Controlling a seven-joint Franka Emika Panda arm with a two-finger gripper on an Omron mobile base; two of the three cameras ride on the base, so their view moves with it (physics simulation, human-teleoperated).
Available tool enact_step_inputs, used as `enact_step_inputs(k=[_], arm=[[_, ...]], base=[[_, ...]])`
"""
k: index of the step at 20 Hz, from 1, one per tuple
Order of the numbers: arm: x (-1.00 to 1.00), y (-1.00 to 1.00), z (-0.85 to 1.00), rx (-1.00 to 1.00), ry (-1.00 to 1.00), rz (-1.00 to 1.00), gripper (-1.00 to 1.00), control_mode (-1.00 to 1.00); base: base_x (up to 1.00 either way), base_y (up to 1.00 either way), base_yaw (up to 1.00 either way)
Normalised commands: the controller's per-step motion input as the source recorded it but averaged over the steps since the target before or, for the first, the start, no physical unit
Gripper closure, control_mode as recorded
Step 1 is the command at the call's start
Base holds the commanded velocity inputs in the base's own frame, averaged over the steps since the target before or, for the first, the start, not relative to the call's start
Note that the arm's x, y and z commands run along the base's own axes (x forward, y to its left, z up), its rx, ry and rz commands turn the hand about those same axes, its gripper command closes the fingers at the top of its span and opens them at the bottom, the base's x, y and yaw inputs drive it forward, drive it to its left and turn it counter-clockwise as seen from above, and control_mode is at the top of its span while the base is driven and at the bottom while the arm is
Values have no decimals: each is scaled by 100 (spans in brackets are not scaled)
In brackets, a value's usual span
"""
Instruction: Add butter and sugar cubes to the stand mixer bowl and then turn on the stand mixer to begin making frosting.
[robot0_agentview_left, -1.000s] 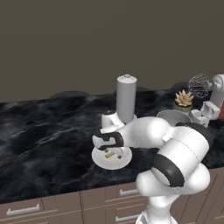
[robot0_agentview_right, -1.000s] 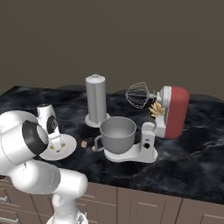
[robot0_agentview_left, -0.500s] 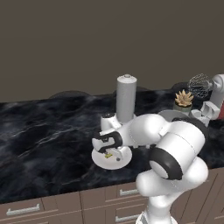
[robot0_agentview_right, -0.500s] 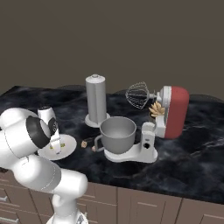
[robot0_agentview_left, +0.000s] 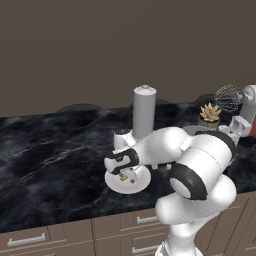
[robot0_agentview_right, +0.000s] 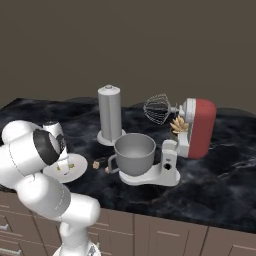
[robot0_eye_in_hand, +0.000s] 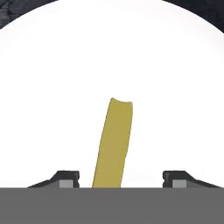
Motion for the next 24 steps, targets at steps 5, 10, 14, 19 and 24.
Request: enact_step_inputs(k=[5, 10, 14, 19, 24], arm=[[0, 0, -36, 1, -2, 0, 100, -100], [0, 0, -41, 4, -8, 0, 100, -100], [-1, 0, -10, 4, -9, 0, 100, -100], [-20, -4, 39, 0, -11, 0, 100, -100], [-30, -16, 71, -2, -10, 0, 100, -100]], base=[[0, 0, 0], [0, 0, 0], [0, 0, 0], [0, 0, 0], [0, 0, 0]])
